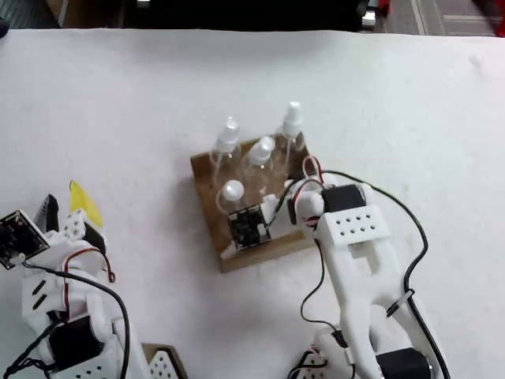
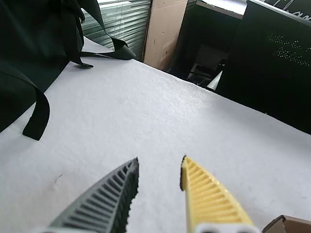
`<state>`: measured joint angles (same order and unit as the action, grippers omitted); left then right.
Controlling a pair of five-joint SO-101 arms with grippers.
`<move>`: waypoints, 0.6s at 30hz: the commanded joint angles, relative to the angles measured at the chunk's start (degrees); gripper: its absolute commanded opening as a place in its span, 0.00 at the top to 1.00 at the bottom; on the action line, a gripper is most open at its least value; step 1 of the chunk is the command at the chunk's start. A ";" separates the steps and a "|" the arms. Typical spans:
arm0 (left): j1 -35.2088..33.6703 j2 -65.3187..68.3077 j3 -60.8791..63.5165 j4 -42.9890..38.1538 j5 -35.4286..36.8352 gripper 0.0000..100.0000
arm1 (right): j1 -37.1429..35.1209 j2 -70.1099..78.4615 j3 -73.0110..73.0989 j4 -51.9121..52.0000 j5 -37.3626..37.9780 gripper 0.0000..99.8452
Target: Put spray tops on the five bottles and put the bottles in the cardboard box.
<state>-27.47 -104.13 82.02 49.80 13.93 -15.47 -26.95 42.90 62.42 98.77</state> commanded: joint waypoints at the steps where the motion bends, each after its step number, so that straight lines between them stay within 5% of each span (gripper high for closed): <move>1: -0.22 -0.66 0.09 -1.93 0.18 0.86 | -1.27 -0.13 2.64 -4.53 0.70 0.75; 9: -0.22 -0.66 0.09 -1.93 0.09 0.86 | -4.00 0.31 10.99 -19.47 0.79 0.75; 18: -0.22 -0.66 0.00 -2.02 -1.32 0.86 | -4.62 0.40 11.96 -20.26 4.75 0.75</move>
<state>-27.47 -104.13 82.02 49.80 13.32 -19.52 -26.59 55.03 42.99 102.20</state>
